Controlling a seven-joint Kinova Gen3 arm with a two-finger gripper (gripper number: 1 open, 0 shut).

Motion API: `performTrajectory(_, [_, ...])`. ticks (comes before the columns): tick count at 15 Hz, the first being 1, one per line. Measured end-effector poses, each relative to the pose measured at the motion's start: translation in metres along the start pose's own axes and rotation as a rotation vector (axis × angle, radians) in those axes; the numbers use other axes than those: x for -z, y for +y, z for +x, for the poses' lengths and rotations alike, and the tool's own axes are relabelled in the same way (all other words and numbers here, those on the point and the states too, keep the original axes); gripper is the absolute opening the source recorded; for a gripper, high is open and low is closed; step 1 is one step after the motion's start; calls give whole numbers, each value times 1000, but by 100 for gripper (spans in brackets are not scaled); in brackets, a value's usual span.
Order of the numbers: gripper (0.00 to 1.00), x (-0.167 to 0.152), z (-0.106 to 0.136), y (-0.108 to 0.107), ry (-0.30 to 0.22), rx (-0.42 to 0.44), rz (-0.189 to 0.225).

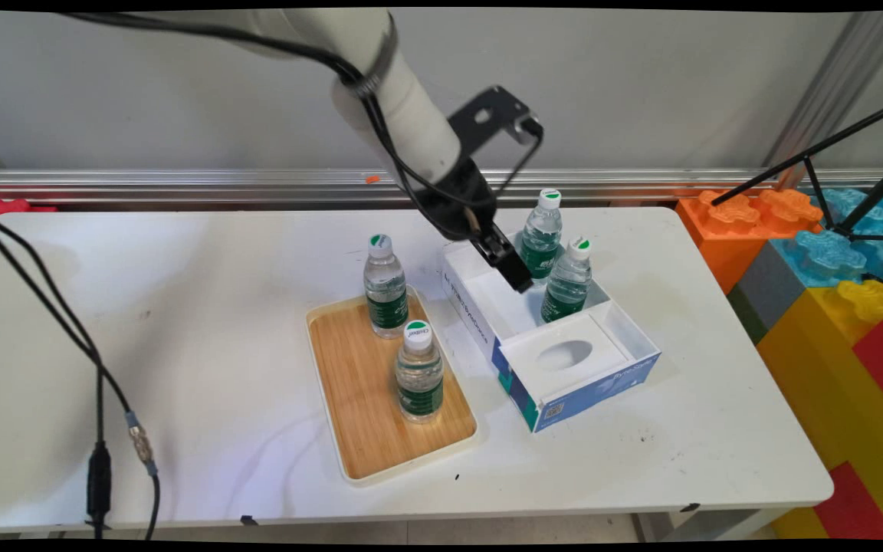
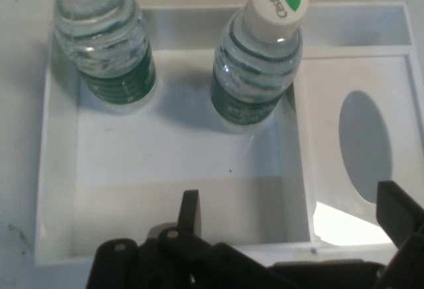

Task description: Pick up the green bottle from the white box

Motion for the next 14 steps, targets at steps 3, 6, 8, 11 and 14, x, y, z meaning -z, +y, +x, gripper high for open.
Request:
performTrajectory(3, [100,-30,3,1,6,4,7])
performTrajectory(6, [100,-54,9,1,26,9,19])
performTrajectory(8, [100,-70,14,1,48,11,26])
performTrajectory(11, [100,-88,19,1,75,13,33])
performTrajectory(14, [100,-99,22,2,91,14,37])
